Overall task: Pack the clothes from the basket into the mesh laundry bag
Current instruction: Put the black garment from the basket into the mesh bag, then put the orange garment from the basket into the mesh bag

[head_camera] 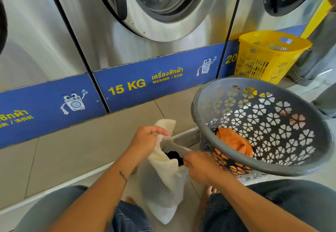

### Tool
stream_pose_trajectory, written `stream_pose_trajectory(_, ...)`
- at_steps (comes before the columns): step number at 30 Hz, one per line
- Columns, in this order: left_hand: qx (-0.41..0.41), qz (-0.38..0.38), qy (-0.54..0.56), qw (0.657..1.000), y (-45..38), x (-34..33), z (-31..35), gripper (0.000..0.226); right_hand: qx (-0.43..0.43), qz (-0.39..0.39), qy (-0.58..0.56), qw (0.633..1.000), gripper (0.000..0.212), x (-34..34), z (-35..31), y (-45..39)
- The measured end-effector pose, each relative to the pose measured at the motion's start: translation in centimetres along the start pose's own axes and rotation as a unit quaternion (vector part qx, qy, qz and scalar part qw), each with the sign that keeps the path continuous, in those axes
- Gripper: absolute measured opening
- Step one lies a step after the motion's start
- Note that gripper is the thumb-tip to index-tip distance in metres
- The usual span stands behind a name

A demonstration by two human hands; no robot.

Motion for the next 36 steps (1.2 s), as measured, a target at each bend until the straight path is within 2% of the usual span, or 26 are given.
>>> stream_pose_trajectory(3,-0.032,0.066,0.038,0.997,0.5,1.3,2.8,0.05,0.026,-0.036,-0.06,0.997,0.02,3.2,-1.4,1.9)
stream_pose_trajectory(6,-0.069,0.121,0.06,0.988,1.0,2.6,5.3,0.052,0.074,-0.05,-0.161,0.983,0.018,8.2,-2.8,4.1)
stream_pose_trajectory(10,-0.093,0.126,0.085,0.984,0.7,2.5,6.9,0.05,0.1,0.031,-0.353,0.93,0.025,16.5,-1.1,4.6)
stream_pose_trajectory(12,-0.094,0.119,0.087,0.985,0.0,1.5,7.2,0.049,0.068,0.057,-0.362,0.928,0.028,19.0,1.8,3.2)
stream_pose_trajectory(14,-0.091,0.123,0.074,0.986,-0.9,0.2,7.3,0.05,-0.003,0.052,-0.307,0.95,0.035,19.5,5.4,1.0)
stream_pose_trajectory(16,-0.081,0.141,0.062,0.985,-1.9,-1.0,7.1,0.051,-0.065,0.029,-0.199,0.977,0.054,18.1,8.8,-1.2)
stream_pose_trajectory(19,-0.044,0.172,0.048,0.983,-3.6,-2.1,6.3,0.054,-0.118,-0.051,-0.067,0.99,0.082,14.0,12.6,-4.0)
stream_pose_trajectory(23,-0.01,0.18,0.011,0.983,-5.7,-3.4,5.2,0.052,-0.177,-0.117,0.119,0.97,0.098,9.5,16.0,-7.8)
stream_pose_trajectory(25,-0.01,0.18,0.007,0.984,-6.4,-3.9,4.8,0.052,-0.191,-0.137,0.175,0.956,0.102,7.9,17.2,-10.0)
stream_pose_trajectory(29,-0.018,0.165,-0.022,0.986,-7.4,-4.3,4.0,0.054,-0.201,-0.192,0.199,0.94,0.104,4.8,18.0,-14.9)
stream_pose_trajectory(33,-0.009,0.145,-0.014,0.989,-7.6,-4.2,3.3,0.053,-0.237,-0.229,0.244,0.912,0.127,0.0,18.9,-18.2)
stream_pose_trajectory(35,0.006,0.149,-0.003,0.989,-7.6,-3.9,3.2,0.057,-0.22,-0.241,0.306,0.895,0.118,-2.7,19.4,-18.0)
stream_pose_trajectory(36,0.013,0.152,0.0,0.988,-7.7,-3.7,3.0,0.058,-0.186,-0.237,0.346,0.888,0.103,-3.6,19.5,-17.6)
Point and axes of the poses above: each hand's wrist, its own y-axis away from the middle knuckle, its own x-axis out of the back of the hand, z = x × y, the point moved 4 cm from there along -y, towards the middle knuckle, and after that the axes turned 14 degrees about -x, right-handed, at the moved point
